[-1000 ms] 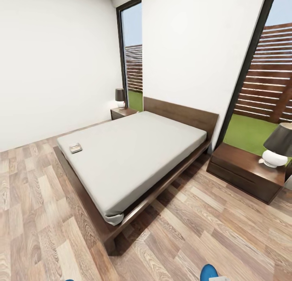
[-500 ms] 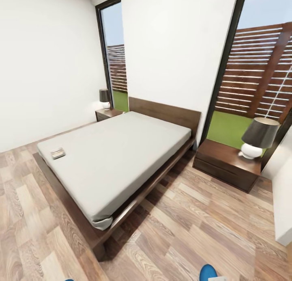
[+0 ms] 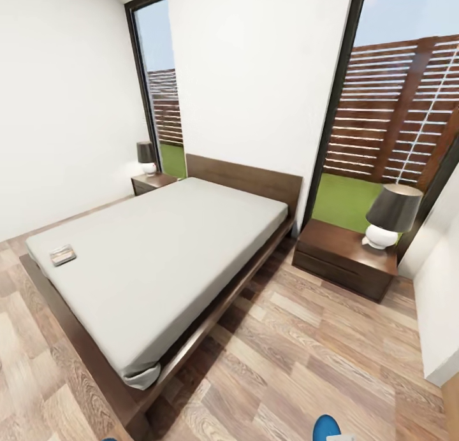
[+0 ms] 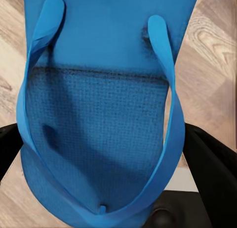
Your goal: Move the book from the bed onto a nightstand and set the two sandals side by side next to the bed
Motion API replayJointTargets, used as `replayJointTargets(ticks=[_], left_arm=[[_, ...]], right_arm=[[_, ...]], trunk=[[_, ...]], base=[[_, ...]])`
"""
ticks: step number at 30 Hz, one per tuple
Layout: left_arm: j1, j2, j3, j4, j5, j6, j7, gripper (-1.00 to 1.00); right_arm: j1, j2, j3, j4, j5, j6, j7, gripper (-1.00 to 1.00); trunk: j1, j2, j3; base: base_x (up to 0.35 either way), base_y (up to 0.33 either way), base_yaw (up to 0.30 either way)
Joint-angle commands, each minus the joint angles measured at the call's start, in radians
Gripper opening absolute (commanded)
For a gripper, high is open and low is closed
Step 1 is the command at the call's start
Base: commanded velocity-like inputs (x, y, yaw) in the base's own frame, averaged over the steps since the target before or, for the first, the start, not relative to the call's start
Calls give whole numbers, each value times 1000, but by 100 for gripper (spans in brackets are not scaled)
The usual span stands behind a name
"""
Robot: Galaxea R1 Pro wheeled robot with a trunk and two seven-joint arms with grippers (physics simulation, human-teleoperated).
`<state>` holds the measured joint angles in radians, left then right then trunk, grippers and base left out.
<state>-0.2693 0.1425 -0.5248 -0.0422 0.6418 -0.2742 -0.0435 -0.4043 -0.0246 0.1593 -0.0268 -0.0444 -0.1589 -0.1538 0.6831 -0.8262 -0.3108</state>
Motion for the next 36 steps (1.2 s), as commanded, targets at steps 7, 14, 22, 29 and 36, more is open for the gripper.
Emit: replayJointTargets(ticks=[7, 14, 22, 29, 36], left_arm=[[-1, 0, -31, 1, 9, -4, -4, -100], [-1, 0, -35, 1, 9, -5, -4, -100], [-1, 0, -35, 1, 9, -5, -4, -100], [-1, 0, -35, 1, 9, -5, -5, -100], [-1, -1, -37, 1, 7, -5, -5, -100]], right_arm=[[-1, -1, 8, 1, -5, -2, -3, -100], [-1, -1, 8, 1, -5, -2, -3, -100], [-1, -1, 8, 1, -5, -2, -2, -100], [-1, -1, 8, 1, -5, -2, -2, -100], [-1, 0, 8, 1, -5, -2, -1, -100]], trunk=[[1, -1, -1], [1, -1, -1], [1, -1, -1], [1, -1, -1], [1, -1, -1]], base=[[271, -70, -194], [56, -13, -267], [7, -2, -277], [1, 0, -279], [0, 0, -277]])
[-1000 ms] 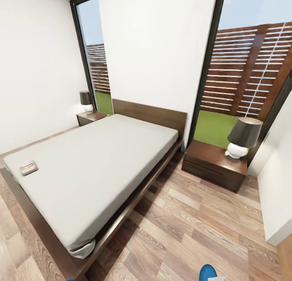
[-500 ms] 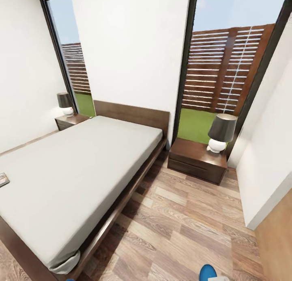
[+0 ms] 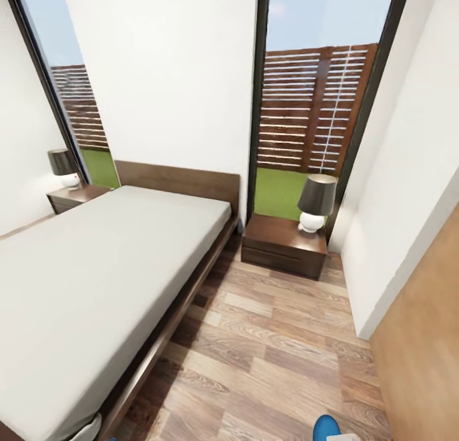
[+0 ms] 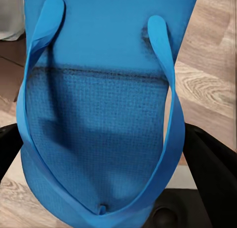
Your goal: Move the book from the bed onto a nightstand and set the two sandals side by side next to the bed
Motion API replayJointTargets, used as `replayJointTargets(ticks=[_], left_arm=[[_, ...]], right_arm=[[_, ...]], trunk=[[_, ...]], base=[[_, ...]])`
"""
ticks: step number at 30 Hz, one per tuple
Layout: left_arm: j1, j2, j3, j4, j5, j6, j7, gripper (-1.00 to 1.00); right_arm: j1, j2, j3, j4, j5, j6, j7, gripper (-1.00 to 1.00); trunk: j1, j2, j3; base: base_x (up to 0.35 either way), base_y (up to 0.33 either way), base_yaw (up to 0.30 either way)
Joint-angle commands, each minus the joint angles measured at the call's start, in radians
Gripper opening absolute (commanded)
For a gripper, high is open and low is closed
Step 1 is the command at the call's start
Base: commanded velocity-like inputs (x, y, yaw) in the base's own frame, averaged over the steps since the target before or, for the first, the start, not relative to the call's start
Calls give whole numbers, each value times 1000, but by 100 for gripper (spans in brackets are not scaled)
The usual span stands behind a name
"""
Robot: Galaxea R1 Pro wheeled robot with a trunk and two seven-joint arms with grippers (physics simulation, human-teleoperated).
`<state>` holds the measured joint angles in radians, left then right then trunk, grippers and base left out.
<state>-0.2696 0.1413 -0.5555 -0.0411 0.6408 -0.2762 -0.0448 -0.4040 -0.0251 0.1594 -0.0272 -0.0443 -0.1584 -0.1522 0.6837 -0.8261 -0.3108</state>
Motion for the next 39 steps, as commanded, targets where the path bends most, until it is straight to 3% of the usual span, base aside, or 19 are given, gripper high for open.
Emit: replayJointTargets(ticks=[1, 15, 25, 29, 39], left_arm=[[0, 0, -8, 1, 8, -2, -4, -100], [0, 0, -36, 1, 6, 7, -8, -100], [-1, -16, -37, -3, 7, 116, -33, -100], [-1, -38, -36, -2, 9, 153, -29, -100], [-1, -52, -37, -1, 11, 175, -22, -100]], right_arm=[[-1, 0, 8, 1, -5, -3, -3, -100], [-1, 0, 8, 2, -5, -3, -1, -100], [30, 1, 8, 48, -3, -3, 6, -100], [32, 1, 8, 53, -4, -3, 6, -100], [33, 1, 7, 62, -5, -3, 6, -100]], trunk=[[0, -1, -1], [0, -1, -1], [0, -1, -1], [0, -1, -1], [0, -1, -1]], base=[[0, 0, -274], [0, 0, -147], [0, 0, -6], [0, 0, 0], [30, 0, 0]])
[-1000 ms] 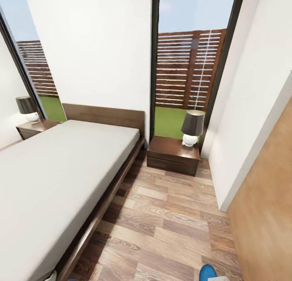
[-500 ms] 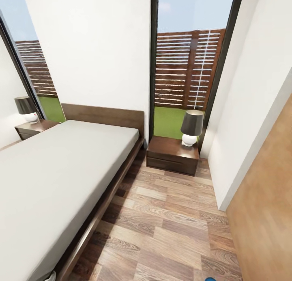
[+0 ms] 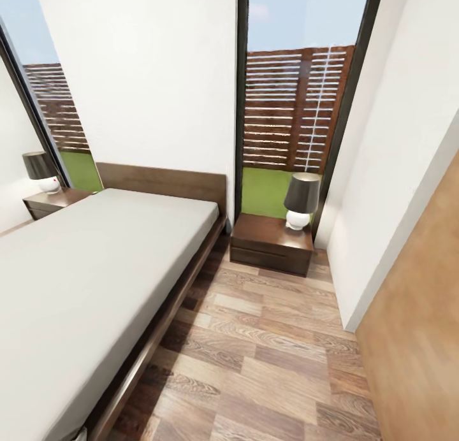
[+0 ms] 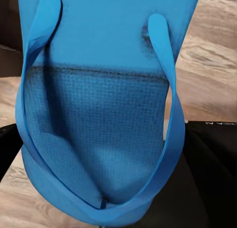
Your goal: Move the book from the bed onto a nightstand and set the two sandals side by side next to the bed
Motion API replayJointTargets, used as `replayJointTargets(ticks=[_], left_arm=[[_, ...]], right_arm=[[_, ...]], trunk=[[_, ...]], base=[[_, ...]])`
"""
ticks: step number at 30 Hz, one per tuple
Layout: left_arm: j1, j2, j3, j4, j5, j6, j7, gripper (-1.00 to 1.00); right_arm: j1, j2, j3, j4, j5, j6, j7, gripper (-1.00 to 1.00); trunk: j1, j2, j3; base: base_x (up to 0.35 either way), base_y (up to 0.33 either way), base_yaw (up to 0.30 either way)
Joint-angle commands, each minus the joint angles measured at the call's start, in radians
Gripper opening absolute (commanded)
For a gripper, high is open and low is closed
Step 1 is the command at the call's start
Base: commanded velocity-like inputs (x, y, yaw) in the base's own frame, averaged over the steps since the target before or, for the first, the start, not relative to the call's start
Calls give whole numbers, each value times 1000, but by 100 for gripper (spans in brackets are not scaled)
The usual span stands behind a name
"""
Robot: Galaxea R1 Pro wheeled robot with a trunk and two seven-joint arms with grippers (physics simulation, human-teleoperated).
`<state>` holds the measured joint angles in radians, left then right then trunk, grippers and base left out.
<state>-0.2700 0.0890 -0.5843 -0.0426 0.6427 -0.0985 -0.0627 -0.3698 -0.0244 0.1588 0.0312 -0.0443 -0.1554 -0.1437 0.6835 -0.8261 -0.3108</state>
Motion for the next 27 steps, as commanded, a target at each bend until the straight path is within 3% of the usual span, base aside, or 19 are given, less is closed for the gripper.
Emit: replayJointTargets(ticks=[1, 19, 27], left_arm=[[-1, 0, -8, 1, 9, -3, -4, -100], [0, -2, -42, 0, 8, -12, -3, -100], [0, -2, -47, 0, 8, -12, -3, -100]], right_arm=[[-1, 1, 8, 3, -5, -6, -2, -100], [0, 17, 7, 4, -3, -7, -1, -100], [0, 20, 7, 3, -3, -7, 0, -100]], trunk=[[0, -1, -1], [0, -1, -1], [0, -1, -3]], base=[[165, 0, 0], [288, 0, -2], [284, -55, -175]])
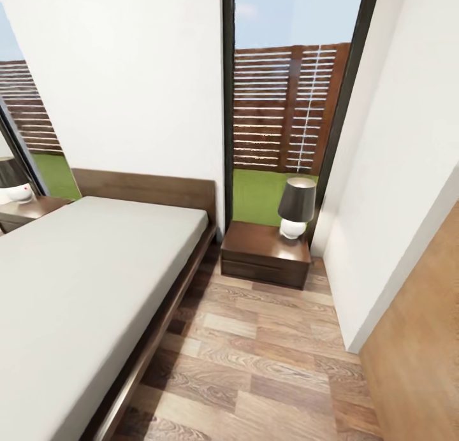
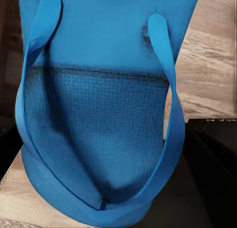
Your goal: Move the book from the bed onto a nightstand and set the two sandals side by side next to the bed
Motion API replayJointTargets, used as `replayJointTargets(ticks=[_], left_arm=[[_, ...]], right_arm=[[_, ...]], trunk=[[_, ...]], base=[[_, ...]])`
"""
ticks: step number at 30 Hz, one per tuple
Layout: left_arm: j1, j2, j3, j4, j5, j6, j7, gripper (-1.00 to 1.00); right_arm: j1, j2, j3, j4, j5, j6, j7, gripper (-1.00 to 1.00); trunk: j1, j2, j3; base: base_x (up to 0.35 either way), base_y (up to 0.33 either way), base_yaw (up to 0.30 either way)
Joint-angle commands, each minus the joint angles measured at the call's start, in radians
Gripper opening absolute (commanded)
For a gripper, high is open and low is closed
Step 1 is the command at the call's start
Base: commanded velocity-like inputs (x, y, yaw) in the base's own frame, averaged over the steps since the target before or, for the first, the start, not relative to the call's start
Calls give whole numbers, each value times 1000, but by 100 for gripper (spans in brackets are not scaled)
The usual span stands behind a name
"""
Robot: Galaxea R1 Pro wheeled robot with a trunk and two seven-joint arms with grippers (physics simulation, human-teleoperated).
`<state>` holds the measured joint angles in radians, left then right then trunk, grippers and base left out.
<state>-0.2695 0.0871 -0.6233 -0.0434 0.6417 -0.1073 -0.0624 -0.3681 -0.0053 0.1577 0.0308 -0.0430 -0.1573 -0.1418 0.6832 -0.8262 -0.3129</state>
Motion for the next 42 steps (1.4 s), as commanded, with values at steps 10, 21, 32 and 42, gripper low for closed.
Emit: replayJointTargets(ticks=[10, 21, 32, 42], left_arm=[[0, 0, -9, 0, 9, -3, -4, -100], [0, 0, -9, 0, 9, -3, -4, -100], [0, -1, -24, 0, 9, -3, -3, -100], [0, -1, -28, 0, 9, -3, -2, -100]], right_arm=[[-2, 1, 8, 4, -5, -5, -1, -100], [-2, 2, 9, 4, -5, -5, -2, -100], [-2, 8, 8, 4, -5, -5, -2, -100], [-2, 8, 8, 4, -5, -5, -2, -100]], trunk=[[1, -1, -3], [1, -1, -3], [1, -1, -3], [1, -1, -3]], base=[[299, -132, -131], [302, -133, -6], [302, -139, 0], [302, -142, 0]])
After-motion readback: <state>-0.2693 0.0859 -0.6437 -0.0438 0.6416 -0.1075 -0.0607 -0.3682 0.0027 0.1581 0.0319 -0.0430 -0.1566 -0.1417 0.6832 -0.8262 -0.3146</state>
